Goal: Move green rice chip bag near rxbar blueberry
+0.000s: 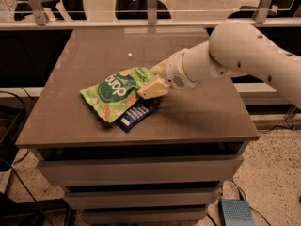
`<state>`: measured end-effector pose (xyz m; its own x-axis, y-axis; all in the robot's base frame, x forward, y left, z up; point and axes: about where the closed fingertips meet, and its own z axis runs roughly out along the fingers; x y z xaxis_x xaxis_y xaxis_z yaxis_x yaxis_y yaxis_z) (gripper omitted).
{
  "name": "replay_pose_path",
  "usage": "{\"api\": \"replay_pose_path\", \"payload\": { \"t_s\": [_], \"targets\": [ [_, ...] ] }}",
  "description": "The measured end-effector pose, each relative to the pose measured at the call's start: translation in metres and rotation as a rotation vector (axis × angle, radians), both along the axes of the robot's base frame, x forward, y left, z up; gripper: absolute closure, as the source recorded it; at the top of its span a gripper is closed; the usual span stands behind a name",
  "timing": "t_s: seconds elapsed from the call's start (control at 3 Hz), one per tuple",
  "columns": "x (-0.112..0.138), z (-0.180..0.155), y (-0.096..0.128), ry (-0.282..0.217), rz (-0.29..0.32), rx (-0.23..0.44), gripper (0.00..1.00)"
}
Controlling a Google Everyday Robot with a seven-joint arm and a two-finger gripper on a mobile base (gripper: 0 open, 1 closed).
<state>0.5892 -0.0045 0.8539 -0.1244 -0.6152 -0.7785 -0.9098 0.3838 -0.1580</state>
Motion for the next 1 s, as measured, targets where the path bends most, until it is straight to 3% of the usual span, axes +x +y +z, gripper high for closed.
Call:
{"api": "replay_pose_path", "payload": {
  "t_s": [0.33, 1.0],
  "targets": [
    [-0.0084, -0.0037, -0.0011, 0.029, -0.022, -0.011, 0.83],
    [-0.0101, -0.0044, 0.0036, 0.066, -0.074, -0.030, 0.36]
  ]
}}
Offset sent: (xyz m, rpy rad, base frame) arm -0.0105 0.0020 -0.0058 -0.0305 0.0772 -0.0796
